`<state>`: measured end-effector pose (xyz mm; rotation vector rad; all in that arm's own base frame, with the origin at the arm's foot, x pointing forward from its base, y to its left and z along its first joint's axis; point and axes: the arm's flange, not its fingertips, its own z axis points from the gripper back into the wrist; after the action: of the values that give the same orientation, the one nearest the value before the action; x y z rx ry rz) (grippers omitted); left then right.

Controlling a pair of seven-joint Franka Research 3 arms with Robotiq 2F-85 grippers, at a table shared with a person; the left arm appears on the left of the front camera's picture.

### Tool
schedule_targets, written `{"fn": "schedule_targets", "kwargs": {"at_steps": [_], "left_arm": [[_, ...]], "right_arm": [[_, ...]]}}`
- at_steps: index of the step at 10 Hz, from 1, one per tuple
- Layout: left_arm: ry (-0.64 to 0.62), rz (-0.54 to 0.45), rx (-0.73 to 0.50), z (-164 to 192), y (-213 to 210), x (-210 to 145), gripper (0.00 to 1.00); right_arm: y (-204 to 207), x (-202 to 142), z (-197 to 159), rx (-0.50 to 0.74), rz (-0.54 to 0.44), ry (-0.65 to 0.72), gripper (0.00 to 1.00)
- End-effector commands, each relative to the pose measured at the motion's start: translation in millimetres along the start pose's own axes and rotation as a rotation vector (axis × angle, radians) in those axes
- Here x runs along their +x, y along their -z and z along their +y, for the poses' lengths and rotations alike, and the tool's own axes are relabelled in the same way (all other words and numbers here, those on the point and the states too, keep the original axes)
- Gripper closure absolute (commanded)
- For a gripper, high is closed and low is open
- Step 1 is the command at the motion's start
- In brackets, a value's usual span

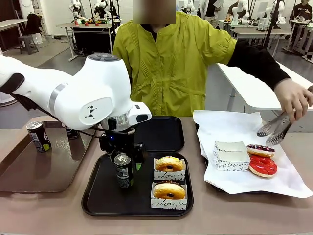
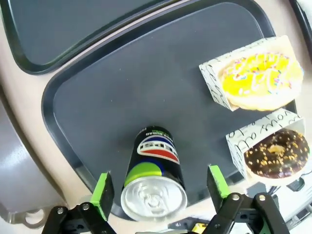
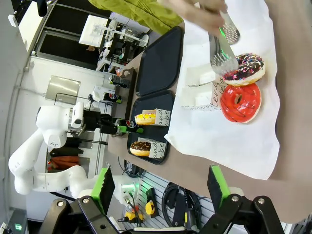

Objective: Set up donuts and drinks on trays.
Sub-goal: Pick up one Pepsi coke and place it on the Flat Tray.

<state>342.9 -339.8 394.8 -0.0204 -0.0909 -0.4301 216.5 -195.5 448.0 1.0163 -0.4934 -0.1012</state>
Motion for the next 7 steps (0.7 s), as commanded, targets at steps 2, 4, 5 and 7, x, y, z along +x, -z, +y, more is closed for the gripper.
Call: {"fn": "schedule_targets", "kwargs": {"at_steps": [2,4,5,7], "left_arm": [[0.02,0.062,0.004,1,-35,-4,0.0],[-0.01,0.081,0.006,1,-53,-9,0.0],[-0.026,0.079,0.013,2,-61,-12,0.0],[0.0,0.069,0.017,-2,-43,-5,0.0]], "right_arm": [[0,0,-1,0.006,-0.003,-0.005,0.0],[0,0,-1,0.006,-0.003,-0.005,0.0],[0,0,-1,0.006,-0.003,-0.005,0.0],[0,0,-1,0.006,-0.003,-0.005,0.0]]}}
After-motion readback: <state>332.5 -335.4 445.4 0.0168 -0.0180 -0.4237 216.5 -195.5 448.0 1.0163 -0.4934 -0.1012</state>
